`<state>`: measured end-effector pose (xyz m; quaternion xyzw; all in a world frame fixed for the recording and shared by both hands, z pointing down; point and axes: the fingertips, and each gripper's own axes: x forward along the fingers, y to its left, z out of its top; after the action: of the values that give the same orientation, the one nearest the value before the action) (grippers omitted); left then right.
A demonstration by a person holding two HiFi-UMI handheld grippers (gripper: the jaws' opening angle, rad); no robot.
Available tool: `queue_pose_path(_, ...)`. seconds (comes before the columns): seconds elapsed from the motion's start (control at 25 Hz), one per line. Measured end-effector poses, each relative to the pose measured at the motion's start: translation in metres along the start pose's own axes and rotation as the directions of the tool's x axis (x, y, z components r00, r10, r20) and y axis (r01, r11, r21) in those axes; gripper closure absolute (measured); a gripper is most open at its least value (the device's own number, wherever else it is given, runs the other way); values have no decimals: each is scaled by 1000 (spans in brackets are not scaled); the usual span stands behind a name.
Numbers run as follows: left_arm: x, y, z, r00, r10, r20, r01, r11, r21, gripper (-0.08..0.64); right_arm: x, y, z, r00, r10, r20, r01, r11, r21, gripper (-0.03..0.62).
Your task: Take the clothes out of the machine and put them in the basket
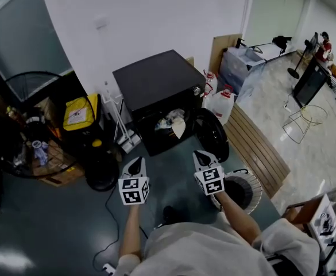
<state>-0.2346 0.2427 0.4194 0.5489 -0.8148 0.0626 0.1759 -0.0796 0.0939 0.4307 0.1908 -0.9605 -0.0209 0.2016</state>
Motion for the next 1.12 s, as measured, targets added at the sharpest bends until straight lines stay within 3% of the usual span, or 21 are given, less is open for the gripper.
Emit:
queue_pose_path(0.24,48,43,19,999,-44,-6,44,999,30,543,51,5,16,1000,-21,-19,20,1000,-12,571)
queue_pose_path(0.6,99,71,19,996,-75,-46,77,996,35,543,100,-1,8,997,-25,-75,24,1000,-15,571)
queue_pose_path(0.88,130,80,15,997,-42,-70,44,999,18,543,138,-17,2,994,24,-103,-26,999,-25,571)
queue_pose_path(1.12,163,88,13,994,41,-100,-45,998,-41,543,178,-43,8,990,97,-107,-108,989,-105,571)
